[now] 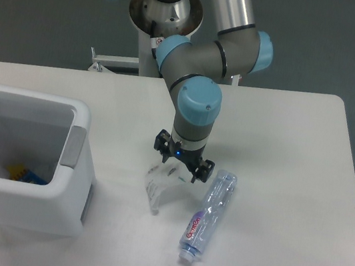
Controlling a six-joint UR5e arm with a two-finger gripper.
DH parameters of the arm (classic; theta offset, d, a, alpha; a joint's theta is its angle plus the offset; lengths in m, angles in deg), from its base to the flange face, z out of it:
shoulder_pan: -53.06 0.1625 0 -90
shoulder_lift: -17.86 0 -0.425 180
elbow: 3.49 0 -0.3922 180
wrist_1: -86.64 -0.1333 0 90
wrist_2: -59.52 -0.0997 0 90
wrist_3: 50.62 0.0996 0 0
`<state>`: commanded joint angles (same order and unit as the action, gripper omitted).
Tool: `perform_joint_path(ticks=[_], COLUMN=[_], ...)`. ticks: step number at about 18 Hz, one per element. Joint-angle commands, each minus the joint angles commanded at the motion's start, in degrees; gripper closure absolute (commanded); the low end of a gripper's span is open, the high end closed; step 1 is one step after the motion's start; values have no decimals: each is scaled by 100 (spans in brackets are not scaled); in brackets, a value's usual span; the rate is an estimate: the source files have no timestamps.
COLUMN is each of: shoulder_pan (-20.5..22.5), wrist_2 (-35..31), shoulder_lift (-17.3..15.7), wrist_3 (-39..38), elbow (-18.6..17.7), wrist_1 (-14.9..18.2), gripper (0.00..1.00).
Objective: Place the trash in the trash can
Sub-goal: 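Lower the right gripper and grasp the crumpled white paper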
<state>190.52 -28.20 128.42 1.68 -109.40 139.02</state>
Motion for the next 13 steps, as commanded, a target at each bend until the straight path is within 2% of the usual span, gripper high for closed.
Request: perform_joint_path(ticks=[1,2,3,13], shoulder_pan=[-9,-9,0,88], wrist_2=[-61,-175,-185,-167], shoulder_lift=[0,0,-9,-140], wrist_3=[8,43,78,96], elbow=[-26,-53,-70,70], wrist_1=[9,9,9,62], gripper=[93,99,100,100])
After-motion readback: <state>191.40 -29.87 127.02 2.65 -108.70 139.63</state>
